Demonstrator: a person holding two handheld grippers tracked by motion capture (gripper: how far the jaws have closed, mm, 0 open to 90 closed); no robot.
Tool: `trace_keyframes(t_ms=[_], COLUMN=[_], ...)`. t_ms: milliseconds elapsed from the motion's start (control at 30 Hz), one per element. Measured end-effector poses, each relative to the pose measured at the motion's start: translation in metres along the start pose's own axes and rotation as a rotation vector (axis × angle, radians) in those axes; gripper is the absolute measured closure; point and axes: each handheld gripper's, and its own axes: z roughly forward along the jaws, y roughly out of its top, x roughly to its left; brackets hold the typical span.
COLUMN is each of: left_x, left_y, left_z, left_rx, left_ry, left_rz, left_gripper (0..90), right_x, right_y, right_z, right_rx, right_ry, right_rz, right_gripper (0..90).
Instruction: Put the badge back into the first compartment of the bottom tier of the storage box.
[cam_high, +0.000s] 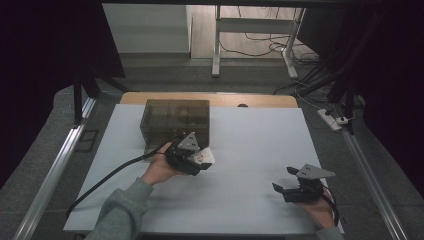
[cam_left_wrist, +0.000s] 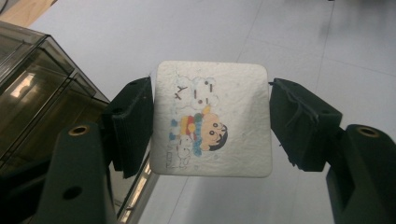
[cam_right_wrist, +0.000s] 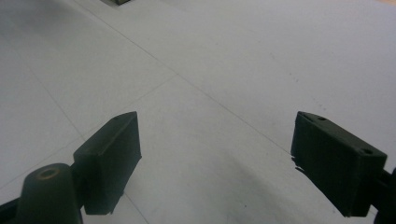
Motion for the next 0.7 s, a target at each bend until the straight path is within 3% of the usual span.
trace_keyframes(t_ms=[700], left_x=[0.0079], left_y=[-0.0064], left_z=[-0.0007], left_rx=[0.011], left_ry=[0.015], left_rz=[-0.021], left_gripper=[32.2], right_x=[0.0003], right_y=[0.0001], right_z=[-0.0004], right_rx=[-0.002], right_ry=[0.001], right_rz=[0.0], right_gripper=[15.6])
